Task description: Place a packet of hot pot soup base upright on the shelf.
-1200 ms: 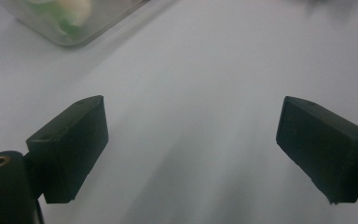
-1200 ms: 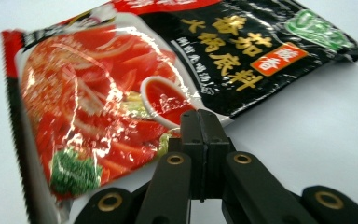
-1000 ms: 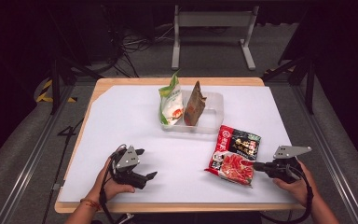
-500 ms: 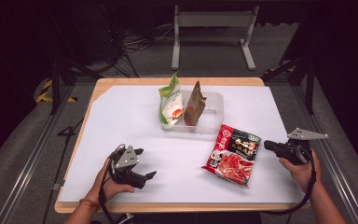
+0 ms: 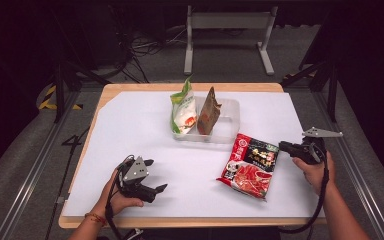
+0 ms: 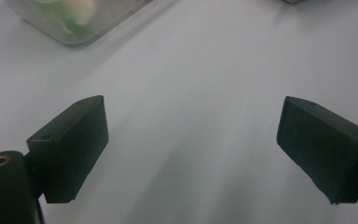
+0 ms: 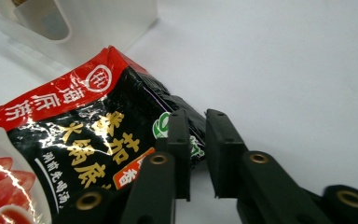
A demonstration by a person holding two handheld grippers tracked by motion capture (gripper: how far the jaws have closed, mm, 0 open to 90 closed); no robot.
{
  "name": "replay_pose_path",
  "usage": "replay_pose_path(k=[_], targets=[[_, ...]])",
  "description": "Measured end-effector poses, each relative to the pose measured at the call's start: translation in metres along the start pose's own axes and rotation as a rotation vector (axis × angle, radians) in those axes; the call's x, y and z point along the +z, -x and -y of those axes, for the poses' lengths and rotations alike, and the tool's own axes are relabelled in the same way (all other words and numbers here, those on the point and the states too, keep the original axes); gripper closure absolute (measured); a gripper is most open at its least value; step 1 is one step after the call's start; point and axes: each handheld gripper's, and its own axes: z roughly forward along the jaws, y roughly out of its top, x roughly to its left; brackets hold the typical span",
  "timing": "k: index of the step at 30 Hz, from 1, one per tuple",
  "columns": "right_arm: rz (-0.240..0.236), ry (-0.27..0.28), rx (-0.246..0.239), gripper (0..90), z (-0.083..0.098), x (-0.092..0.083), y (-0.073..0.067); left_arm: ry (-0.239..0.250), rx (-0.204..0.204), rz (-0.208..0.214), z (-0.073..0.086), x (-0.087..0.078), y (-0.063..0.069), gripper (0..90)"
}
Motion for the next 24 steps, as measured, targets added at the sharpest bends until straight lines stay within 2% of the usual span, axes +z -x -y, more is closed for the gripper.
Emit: replay_pose_path(k=[2, 6, 8, 10, 12, 14, 16, 17, 19, 21, 24], targets=[[-0.001, -0.006, 0.009, 77.7, 0.0, 0.002, 0.0, 0.0, 0.005, -0.002, 0.0, 0.0, 0.0, 9.8], [-0.004, -0.024, 0.029, 65.7, -0.001, 0.01, -0.001, -0.005, 0.004, -0.001, 0.0, 0.001, 0.0, 9.7], [-0.011, -0.03, 0.032, 56.4, -0.001, 0.013, -0.001, -0.005, 0.006, 0.002, 0.0, 0.001, 0.0, 9.6], [-0.032, -0.055, 0.077, 44.1, -0.002, 0.019, 0.003, -0.007, 0.002, 0.006, 0.0, 0.001, 0.001, 9.6], [-0.025, -0.082, 0.102, 34.6, -0.002, 0.025, 0.006, -0.01, 0.005, 0.006, 0.0, 0.002, 0.001, 9.6], [-0.059, -0.102, 0.12, 30.3, 0.0, 0.03, 0.008, -0.01, 0.009, 0.007, 0.0, 0.001, 0.001, 9.6], [-0.047, -0.119, 0.136, 24.8, 0.001, 0.035, 0.01, -0.01, 0.006, 0.008, 0.001, 0.002, 0.0, 9.6], [-0.064, -0.106, 0.153, 24.2, 0.002, 0.036, 0.011, -0.01, 0.006, 0.008, 0.001, 0.002, 0.0, 9.6], [-0.07, -0.102, 0.158, 24.0, 0.001, 0.037, 0.013, -0.01, 0.007, 0.01, 0.001, 0.002, 0.0, 9.6], [-0.076, -0.103, 0.142, 23.8, 0.001, 0.038, 0.011, -0.012, 0.011, 0.009, 0.001, 0.002, 0.001, 9.6], [-0.079, -0.111, 0.121, 30.1, 0.001, 0.039, 0.009, -0.012, 0.009, 0.009, 0.001, 0.002, 0.0, 9.6]])
